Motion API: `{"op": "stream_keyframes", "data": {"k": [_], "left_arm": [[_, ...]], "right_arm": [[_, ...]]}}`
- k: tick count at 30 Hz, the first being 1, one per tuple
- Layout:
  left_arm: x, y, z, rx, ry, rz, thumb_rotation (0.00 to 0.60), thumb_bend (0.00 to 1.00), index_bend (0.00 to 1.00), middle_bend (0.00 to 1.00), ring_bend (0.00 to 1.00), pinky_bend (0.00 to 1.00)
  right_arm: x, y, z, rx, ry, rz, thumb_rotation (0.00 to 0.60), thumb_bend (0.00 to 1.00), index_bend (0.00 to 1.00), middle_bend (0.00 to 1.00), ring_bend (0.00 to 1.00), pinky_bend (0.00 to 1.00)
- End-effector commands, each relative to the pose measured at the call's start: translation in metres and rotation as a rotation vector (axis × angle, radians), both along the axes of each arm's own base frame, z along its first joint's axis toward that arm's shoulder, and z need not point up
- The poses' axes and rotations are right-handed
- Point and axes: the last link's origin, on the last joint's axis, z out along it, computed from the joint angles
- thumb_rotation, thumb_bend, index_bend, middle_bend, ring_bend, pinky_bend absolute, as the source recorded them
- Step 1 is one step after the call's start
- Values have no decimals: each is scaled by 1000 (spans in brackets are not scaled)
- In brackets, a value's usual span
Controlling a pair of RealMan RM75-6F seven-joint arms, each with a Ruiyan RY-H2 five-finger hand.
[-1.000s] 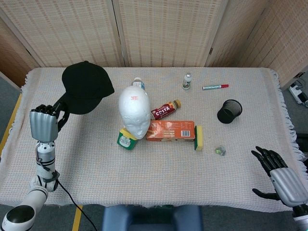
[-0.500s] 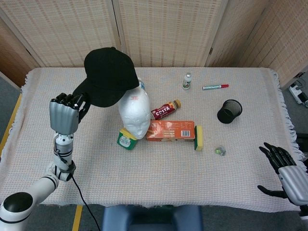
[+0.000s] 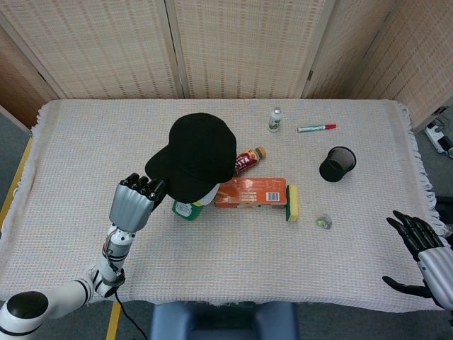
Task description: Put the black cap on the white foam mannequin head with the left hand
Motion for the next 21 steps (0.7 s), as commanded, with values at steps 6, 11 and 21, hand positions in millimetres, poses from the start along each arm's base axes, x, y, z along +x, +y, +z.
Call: {"op": "stream_keyframes", "data": {"k": [6, 11, 21], "left_arm": [[-16, -8, -20, -61, 22, 71, 600, 540, 735, 1000, 1000, 1000], [-20, 1, -21, -81, -7, 118, 600, 540, 739, 1000, 1000, 1000], [-26, -9, -18, -149, -64, 124, 600, 310, 373, 1000, 1000, 1000]], "right_arm": [[2, 4, 1, 16, -9, 14, 600, 45, 0, 0, 0, 0], [2, 5, 1, 17, -6, 14, 600, 46, 0, 0, 0, 0], [0, 1, -4, 18, 7, -1, 600, 47, 0, 0, 0, 0]]}}
